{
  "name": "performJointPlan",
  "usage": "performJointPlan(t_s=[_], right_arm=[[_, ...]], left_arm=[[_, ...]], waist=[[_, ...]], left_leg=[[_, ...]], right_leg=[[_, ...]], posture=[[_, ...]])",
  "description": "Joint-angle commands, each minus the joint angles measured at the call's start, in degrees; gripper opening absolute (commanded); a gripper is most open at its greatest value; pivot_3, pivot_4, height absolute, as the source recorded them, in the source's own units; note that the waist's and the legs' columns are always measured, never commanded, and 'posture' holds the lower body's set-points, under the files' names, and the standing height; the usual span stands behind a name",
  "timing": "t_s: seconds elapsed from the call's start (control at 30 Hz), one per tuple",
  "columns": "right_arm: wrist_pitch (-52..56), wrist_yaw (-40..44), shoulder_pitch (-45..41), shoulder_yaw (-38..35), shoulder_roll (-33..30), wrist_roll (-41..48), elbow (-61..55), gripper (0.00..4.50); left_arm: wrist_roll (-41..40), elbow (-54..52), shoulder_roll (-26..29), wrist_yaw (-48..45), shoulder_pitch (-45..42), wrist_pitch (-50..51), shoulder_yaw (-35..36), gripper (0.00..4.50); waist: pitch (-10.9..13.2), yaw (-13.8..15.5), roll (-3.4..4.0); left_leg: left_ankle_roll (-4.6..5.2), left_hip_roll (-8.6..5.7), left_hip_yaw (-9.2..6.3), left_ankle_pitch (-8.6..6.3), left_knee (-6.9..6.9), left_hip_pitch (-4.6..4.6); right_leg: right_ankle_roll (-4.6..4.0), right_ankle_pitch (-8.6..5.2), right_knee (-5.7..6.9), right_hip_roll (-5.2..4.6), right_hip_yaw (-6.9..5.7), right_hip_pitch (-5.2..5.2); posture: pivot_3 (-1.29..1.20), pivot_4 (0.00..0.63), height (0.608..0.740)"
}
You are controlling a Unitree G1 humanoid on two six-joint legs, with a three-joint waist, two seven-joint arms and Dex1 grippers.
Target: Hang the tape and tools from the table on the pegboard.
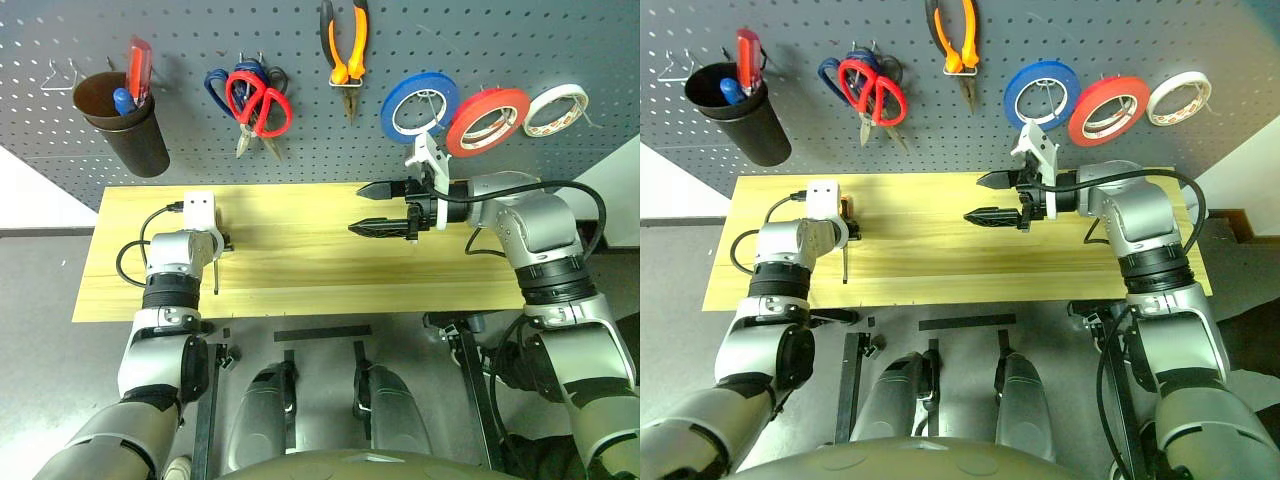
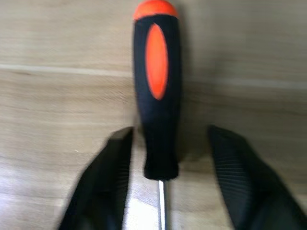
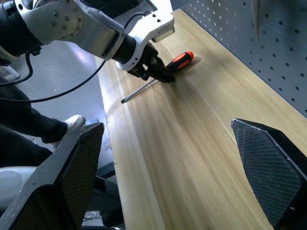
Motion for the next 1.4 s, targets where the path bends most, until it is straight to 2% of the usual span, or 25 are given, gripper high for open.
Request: performJointPlan(t_s=[0.03, 0.07, 0.1, 0.2, 0.27, 0.47, 0.57, 0.77, 0.9, 1.0, 1.13, 1.4], right_arm=[[-1.17, 0.29, -0.18, -1.92, -0.87, 0.54, -0.81, 4.50], [-1.31, 0.32, -0.10, -1.92, -0.96, 0.48, -0.73, 4.50], [-1.45, 0.37, -0.07, -1.95, -1.02, 0.47, -0.61, 4.50], [-1.84, 0.45, -0.27, -2.11, -1.07, 0.52, -0.19, 4.50], [-2.26, 0.50, -0.48, -2.28, -1.13, 0.61, -0.17, 4.50], [-2.09, 1.22, -0.99, -4.52, -0.89, 2.98, -1.53, 4.50], [-2.62, 1.57, -0.96, -6.02, -0.91, 4.22, -2.37, 4.50], [-0.45, 1.23, -3.02, -10.07, -0.47, 8.49, -1.95, 4.50], [-0.21, 1.04, -4.45, -12.30, -0.27, 10.47, -0.26, 4.50], [-1.22, 1.53, -4.76, -13.15, -0.53, 11.05, -0.30, 4.50], [-1.06, 1.00, -6.48, -14.98, 0.06, 13.12, 0.11, 4.50], [-1.87, -0.19, -10.24, -16.91, 2.01, 15.41, 0.55, 4.50]], left_arm=[[-0.36, -0.20, 0.17, 0.69, 2.72, 1.76, 0.98, 0.87], [-0.46, -0.89, 0.14, 0.64, 3.06, 1.93, 0.99, 0.53], [-0.43, -1.74, 0.18, 0.37, 3.55, 1.74, 0.70, 0.44], [-0.41, -5.48, 0.56, -0.86, 5.37, 1.35, -0.32, 0.44], [-0.65, -11.64, 1.01, -2.23, 8.12, 1.60, -1.10, 0.44], [-4.00, -36.92, 2.35, -10.35, 21.00, -2.92, -3.39, 0.44], [-7.80, -50.16, 1.35, -13.44, 28.26, -5.58, -1.86, 0.44], [-13.86, -63.61, 0.83, -19.13, 33.91, -14.41, -0.09, 0.44], [-20.82, -65.21, -1.58, -21.58, 30.37, -21.50, 3.78, 0.44], [-24.01, -63.01, -2.31, -23.17, 26.35, -30.75, 7.92, 0.44], [-26.70, -59.74, -0.58, -25.48, 22.82, -37.19, 10.58, 0.44], [-26.51, -54.19, 3.18, -25.53, 17.05, -42.25, 9.77, 0.44]], waist=[[0.01, -0.07, 0.01], [0.01, -0.06, 0.00], [0.01, -0.07, 0.00], [0.01, -0.07, 0.00], [0.01, -0.08, 0.00], [-0.03, 0.21, -0.05], [-0.17, 0.44, -0.16], [-0.86, 0.99, -0.26], [-2.68, 1.86, -0.23], [-4.07, 2.01, -0.50], [-5.64, 1.91, -0.60], [-7.85, 1.86, -0.59]], left_leg=[[0.00, 0.00, 0.00, 0.00, -0.01, 0.01], [0.00, 0.01, 0.00, 0.00, -0.01, 0.01], [0.00, 0.01, 0.00, 0.00, -0.02, 0.01], [0.00, 0.01, 0.01, 0.00, -0.03, 0.01], [0.00, 0.02, 0.02, 0.00, -0.04, 0.01], [-0.02, 0.06, -0.01, 0.01, -0.07, -0.07], [-0.03, 0.05, -0.06, 0.01, -0.05, -0.11], [-0.03, 0.01, -0.03, 0.01, -0.01, -0.24], [-0.10, 0.03, 0.03, 0.05, 0.03, -0.75], [-0.10, 0.00, -0.02, 0.05, 0.03, -0.91], [-0.09, -0.03, 0.01, 0.05, 0.04, -0.91], [-0.10, 0.00, 0.01, 0.06, 0.05, -0.89]], right_leg=[[0.00, 0.00, 0.00, 0.00, 0.00, 0.00], [0.00, 0.00, 0.00, 0.00, 0.00, 0.00], [0.00, 0.00, 0.00, 0.00, 0.00, 0.00], [0.00, 0.00, -0.03, -0.01, 0.01, 0.00], [0.00, 0.00, -0.04, -0.01, 0.01, -0.01], [0.00, 0.00, -0.11, -0.03, 0.00, -0.03], [0.00, 0.00, -0.16, -0.05, -0.04, 0.00], [0.01, 0.00, -0.22, -0.12, -0.12, -0.01], [0.00, 0.01, -0.20, -0.03, -0.24, -0.46], [0.00, 0.01, -0.23, -0.02, -0.37, -0.55], [0.00, 0.01, -0.25, -0.02, -0.40, -0.52], [0.00, 0.01, -0.22, 0.05, -0.40, -0.52]], posture=[[0.03, 0.402, 0.732], [0.03, 0.402, 0.732], [0.03, 0.396, 0.732], [0.03, 0.380, 0.732], [0.04, 0.360, 0.732], [0.06, 0.286, 0.732], [0.07, 0.245, 0.732], [0.09, 0.186, 0.732], [0.10, 0.155, 0.732], [0.10, 0.133, 0.732], [0.09, 0.103, 0.732], [0.09, 0.081, 0.732]])
